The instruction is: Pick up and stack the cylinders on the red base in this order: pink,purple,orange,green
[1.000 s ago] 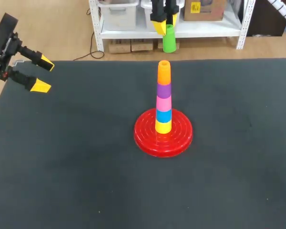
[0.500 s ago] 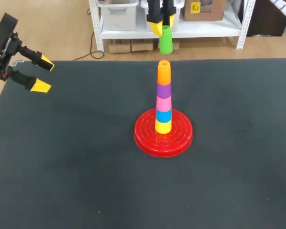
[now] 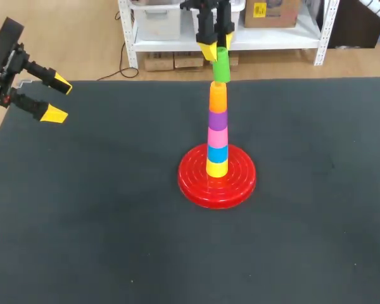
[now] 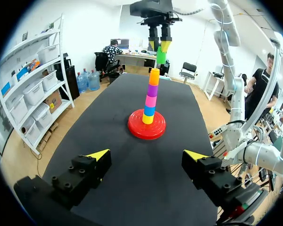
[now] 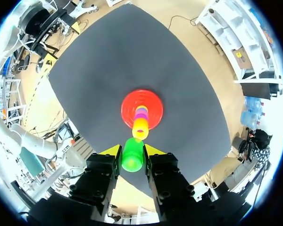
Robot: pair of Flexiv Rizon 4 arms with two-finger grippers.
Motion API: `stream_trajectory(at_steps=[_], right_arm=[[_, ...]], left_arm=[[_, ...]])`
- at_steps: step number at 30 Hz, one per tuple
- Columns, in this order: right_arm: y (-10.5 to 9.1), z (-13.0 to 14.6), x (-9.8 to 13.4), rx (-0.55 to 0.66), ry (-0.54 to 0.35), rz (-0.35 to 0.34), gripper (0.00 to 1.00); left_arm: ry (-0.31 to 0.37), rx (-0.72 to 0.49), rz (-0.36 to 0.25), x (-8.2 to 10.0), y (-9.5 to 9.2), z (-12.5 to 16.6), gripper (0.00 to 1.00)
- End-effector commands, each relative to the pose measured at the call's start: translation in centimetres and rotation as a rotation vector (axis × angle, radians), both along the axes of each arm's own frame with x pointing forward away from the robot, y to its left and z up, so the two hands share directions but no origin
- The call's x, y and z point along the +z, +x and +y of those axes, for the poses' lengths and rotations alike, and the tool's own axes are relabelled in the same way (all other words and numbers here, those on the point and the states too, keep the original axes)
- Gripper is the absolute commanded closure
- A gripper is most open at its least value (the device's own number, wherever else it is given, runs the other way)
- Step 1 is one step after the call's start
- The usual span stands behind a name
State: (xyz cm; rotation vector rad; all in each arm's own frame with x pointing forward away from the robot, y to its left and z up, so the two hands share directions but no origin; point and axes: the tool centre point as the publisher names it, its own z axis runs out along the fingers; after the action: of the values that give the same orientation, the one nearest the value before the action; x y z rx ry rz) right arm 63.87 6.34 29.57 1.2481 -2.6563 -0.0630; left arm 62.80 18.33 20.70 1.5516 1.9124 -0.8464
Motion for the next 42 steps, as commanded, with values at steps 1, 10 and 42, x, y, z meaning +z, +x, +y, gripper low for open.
stream_trajectory(at_steps=[1,10,42], right_arm=[[-1.0,-0.8,-1.0,-0.013,0.05,-0.041,1.0],[-0.7,-0.5,-1.1,-0.027,0.068,-0.057,1.0],[1.0,0.4,-1.8,-0.046,0.058,-0.083,1.0]], left_arm=[[-0.002,0.0,-0.003,-0.1,0.0,0.0,0.0],[-0.002,0.0,-0.003,-0.1,0.0,0.0,0.0],[-0.002,0.0,-0.003,-0.1,0.0,0.0,0.0]])
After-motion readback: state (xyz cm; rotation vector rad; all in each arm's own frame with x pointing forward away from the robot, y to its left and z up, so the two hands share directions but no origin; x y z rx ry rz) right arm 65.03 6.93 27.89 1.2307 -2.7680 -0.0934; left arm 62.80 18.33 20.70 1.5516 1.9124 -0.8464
